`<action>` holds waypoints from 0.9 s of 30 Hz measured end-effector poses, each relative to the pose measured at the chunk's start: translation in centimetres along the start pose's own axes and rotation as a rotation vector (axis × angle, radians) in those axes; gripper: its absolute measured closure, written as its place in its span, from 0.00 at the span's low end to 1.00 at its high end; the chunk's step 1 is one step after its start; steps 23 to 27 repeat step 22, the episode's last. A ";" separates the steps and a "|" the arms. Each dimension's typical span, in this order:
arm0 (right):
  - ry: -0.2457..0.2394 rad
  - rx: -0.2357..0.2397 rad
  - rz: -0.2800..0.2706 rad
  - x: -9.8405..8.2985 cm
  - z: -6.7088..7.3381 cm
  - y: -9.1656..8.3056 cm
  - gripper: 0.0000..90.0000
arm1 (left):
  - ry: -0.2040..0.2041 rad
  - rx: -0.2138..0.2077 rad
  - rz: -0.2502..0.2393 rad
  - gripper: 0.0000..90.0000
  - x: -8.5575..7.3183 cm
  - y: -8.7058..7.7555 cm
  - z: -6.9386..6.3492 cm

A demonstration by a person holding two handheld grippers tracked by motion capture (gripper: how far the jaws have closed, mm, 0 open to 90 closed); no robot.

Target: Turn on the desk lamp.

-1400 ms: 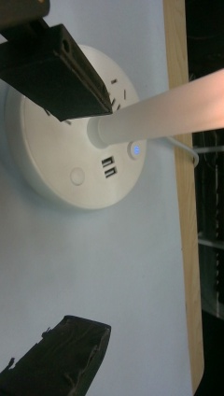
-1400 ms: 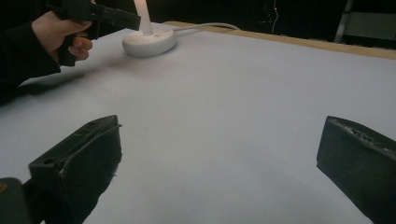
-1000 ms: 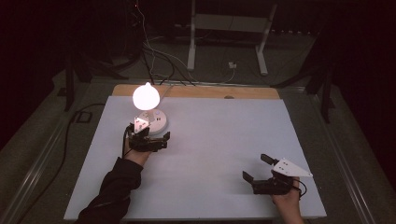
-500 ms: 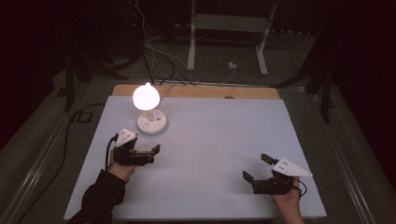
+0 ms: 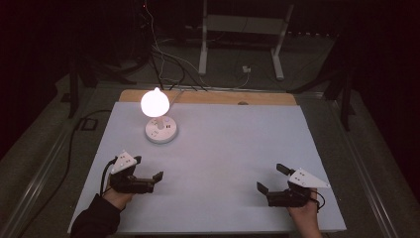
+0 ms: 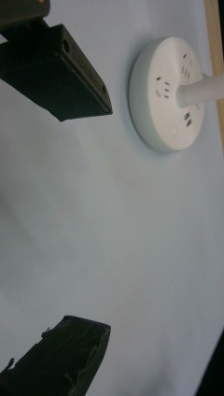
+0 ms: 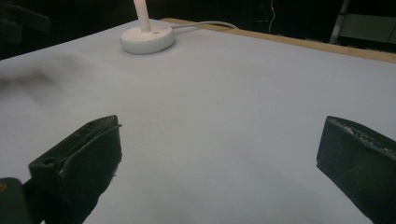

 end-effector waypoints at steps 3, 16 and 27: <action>-0.003 -0.002 0.004 -0.1 0.0 0.0 0.00 | 0.013 -0.008 0.011 0.00 -0.7 -0.4 0.0; -0.005 0.002 0.009 -0.1 0.1 0.1 0.00 | 0.083 -0.030 0.067 0.00 -2.8 -0.7 0.2; 0.000 0.007 0.009 -0.1 0.0 0.1 0.00 | 0.103 -0.038 0.079 0.00 -2.8 -0.5 -0.1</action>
Point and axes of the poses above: each handheld gripper's, and its own axes: y roughly forward along the jaws, x roughly out of its top, z roughly to its left, the point moved 5 cm from there along y, roughly forward along the jaws, and after that the axes turned 14 degrees about x, right-handed, at the moved point
